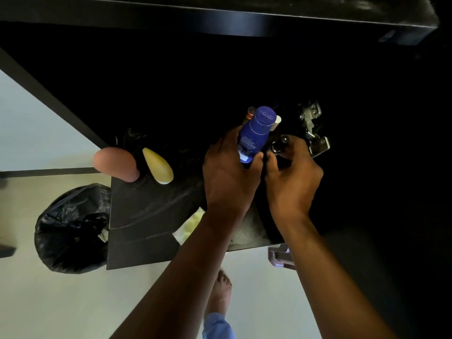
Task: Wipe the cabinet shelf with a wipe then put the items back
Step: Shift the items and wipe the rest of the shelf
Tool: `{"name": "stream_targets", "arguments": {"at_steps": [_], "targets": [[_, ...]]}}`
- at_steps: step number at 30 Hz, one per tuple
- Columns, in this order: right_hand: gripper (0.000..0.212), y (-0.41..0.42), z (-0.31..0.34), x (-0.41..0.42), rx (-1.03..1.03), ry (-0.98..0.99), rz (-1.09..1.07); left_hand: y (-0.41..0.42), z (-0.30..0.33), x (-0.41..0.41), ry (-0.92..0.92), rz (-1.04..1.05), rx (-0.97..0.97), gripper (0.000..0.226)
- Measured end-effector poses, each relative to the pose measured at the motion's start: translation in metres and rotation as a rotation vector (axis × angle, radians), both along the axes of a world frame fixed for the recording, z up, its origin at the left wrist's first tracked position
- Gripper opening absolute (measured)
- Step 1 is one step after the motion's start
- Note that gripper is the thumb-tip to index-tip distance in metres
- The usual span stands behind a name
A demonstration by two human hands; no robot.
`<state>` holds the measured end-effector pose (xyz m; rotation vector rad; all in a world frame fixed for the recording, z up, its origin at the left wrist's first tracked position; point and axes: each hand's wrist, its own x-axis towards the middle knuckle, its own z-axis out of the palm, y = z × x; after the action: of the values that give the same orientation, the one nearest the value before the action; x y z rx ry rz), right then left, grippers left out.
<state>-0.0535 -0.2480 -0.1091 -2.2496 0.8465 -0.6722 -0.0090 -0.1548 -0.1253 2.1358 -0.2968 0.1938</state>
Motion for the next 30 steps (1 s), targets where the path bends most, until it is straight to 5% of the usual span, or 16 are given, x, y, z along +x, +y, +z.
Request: {"name": "stream_targets", "arguments": {"at_steps": [15, 22, 25, 30], "targets": [[0.052, 0.009, 0.0, -0.023, 0.005, 0.046, 0.016, 0.017, -0.001, -0.018, 0.033, -0.068, 0.055, 0.066], [0.025, 0.056, 0.017, -0.056, 0.032, -0.077, 0.08, 0.087, 0.03, -0.074, 0.026, -0.029, -0.014, 0.03], [0.029, 0.079, 0.021, -0.043, 0.124, -0.029, 0.232, 0.124, 0.034, -0.084, 0.022, 0.113, 0.041, 0.006], [0.051, 0.106, 0.017, -0.01, 0.236, 0.125, 0.473, 0.168, 0.028, -0.06, 0.136, 0.447, 0.023, 0.034]]}}
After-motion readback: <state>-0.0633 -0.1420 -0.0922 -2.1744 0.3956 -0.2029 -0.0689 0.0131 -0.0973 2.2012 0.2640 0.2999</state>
